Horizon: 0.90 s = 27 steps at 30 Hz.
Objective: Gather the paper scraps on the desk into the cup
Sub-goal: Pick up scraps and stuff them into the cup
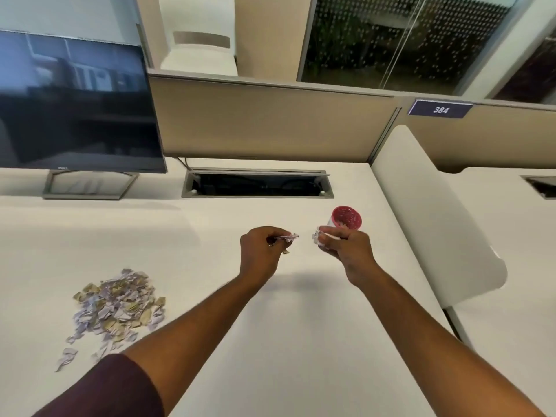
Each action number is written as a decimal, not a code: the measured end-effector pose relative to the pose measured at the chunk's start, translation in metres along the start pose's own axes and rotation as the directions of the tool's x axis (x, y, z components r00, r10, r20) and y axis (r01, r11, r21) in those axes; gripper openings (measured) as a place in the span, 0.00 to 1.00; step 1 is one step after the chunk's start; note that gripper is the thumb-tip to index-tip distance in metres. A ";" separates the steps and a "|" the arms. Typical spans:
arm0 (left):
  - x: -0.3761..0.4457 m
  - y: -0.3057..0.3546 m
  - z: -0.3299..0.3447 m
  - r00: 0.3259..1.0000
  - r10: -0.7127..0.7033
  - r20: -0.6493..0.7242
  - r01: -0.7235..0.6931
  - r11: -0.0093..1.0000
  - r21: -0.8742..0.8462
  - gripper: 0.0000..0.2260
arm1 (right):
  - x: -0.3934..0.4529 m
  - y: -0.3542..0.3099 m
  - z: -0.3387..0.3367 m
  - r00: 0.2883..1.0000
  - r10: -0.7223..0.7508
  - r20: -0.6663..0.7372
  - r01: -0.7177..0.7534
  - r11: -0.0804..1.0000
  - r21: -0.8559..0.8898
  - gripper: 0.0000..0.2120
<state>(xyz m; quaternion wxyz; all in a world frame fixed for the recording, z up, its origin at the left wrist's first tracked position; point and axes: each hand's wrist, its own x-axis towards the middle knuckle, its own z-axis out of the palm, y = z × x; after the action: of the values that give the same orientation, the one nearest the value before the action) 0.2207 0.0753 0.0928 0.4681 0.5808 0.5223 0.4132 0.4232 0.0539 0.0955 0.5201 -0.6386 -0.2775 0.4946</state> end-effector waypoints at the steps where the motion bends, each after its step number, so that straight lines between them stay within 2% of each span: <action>1: 0.007 0.003 0.012 1.000 -0.008 0.004 0.008 1.000 0.006 0.06 | 0.010 -0.008 -0.009 1.000 -0.004 -0.023 0.003 1.000 -0.016 0.12; 5: 0.031 0.013 0.051 1.000 -0.022 0.001 0.022 0.999 0.031 0.06 | 0.051 -0.031 -0.038 0.996 -0.013 -0.093 0.004 0.996 -0.093 0.12; 6: 0.036 0.015 0.060 1.000 -0.028 0.001 0.028 0.999 0.035 0.06 | 0.062 -0.036 -0.043 0.994 -0.024 -0.109 0.006 0.988 -0.157 0.12; 8: 0.044 0.018 0.074 0.999 -0.038 -0.001 0.038 0.998 0.055 0.06 | 0.080 -0.045 -0.050 0.987 -0.074 -0.142 0.009 0.913 -0.408 0.10; 10: 0.051 0.019 0.086 0.999 -0.045 -0.003 0.045 0.997 0.063 0.06 | 0.095 -0.052 -0.053 0.987 -0.131 -0.097 0.033 0.746 -0.665 0.09; 12: 0.057 0.019 0.094 0.999 -0.047 -0.010 0.048 0.996 0.070 0.05 | 0.105 -0.056 -0.050 0.987 -0.145 0.066 0.128 0.475 -0.871 0.10; 14: 0.063 0.017 0.100 0.998 -0.058 -0.024 0.060 0.996 0.070 0.05 | 0.112 -0.057 -0.044 0.974 -0.083 0.212 0.226 0.247 -0.942 0.11; 16: 0.069 0.014 0.105 0.997 -0.068 -0.047 0.071 0.996 0.062 0.05 | 0.116 -0.056 -0.040 0.957 -0.013 0.289 0.288 0.139 -0.947 0.12; 21: 0.080 0.011 0.111 0.994 -0.085 -0.066 0.089 0.994 0.058 0.05 | 0.119 -0.061 -0.040 0.931 0.027 0.363 0.360 0.084 -0.929 0.12; 24: 0.086 0.010 0.114 0.994 -0.085 -0.068 0.088 0.995 0.055 0.05 | 0.121 -0.066 -0.047 0.936 0.000 0.351 0.348 0.131 -0.928 0.10; 27: 0.090 0.012 0.120 0.994 -0.090 -0.054 0.094 0.993 0.073 0.05 | 0.121 -0.069 -0.053 0.948 -0.076 0.309 0.317 0.172 -0.932 0.13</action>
<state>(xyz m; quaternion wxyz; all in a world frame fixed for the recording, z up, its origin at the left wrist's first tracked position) 0.3500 0.1515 0.0768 0.4511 0.5628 0.5754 0.3857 0.5263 0.1589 0.1171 0.0302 -0.7295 -0.6550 0.1945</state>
